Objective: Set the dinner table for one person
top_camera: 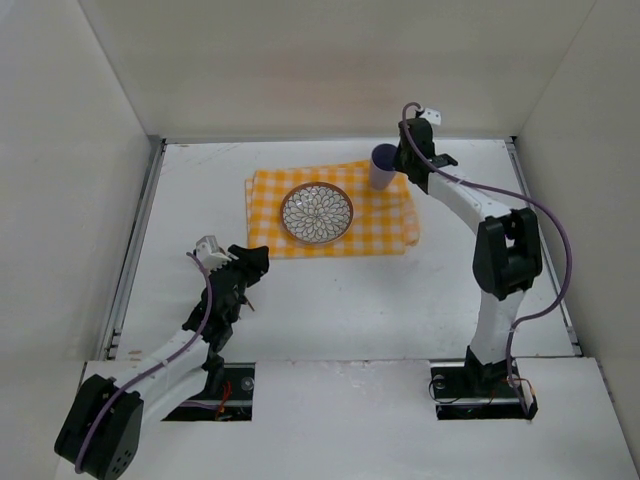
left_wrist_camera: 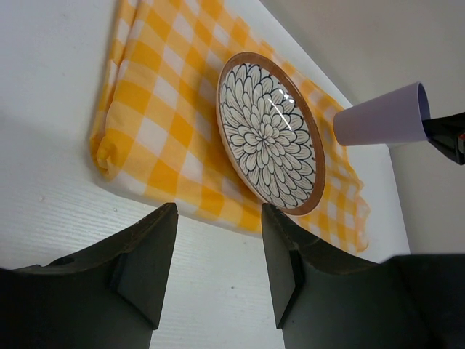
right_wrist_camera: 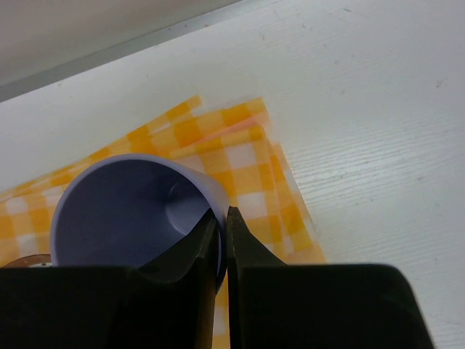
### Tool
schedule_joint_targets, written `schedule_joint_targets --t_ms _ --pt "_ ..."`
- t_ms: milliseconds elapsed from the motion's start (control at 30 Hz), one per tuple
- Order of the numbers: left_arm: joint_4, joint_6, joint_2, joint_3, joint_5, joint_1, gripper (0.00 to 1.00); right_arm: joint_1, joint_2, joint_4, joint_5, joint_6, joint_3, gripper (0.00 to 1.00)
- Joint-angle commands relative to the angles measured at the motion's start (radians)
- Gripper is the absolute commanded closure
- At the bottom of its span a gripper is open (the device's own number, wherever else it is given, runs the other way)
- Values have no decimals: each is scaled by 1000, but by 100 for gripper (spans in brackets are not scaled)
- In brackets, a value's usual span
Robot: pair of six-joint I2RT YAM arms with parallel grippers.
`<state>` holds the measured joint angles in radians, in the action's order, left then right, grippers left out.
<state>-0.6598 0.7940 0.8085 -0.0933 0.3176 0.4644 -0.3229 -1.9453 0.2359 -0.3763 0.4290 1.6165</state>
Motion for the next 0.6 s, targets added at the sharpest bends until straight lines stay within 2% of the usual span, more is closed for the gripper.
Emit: schedule_joint_targets --t_ms 0,367,467,567 --pt "-50 -13 0 -10 11 -5 53 -6 -23 16 7 -16 78 89" --pt "-47 -6 11 -6 3 -22 53 0 -109 59 -4 -27 166 85" --pt "-47 -10 8 -8 9 -20 53 -3 -110 60 -12 -26 164 70" --pt "-47 -7 20 -8 8 -26 53 -3 -96 57 -13 -27 161 61"
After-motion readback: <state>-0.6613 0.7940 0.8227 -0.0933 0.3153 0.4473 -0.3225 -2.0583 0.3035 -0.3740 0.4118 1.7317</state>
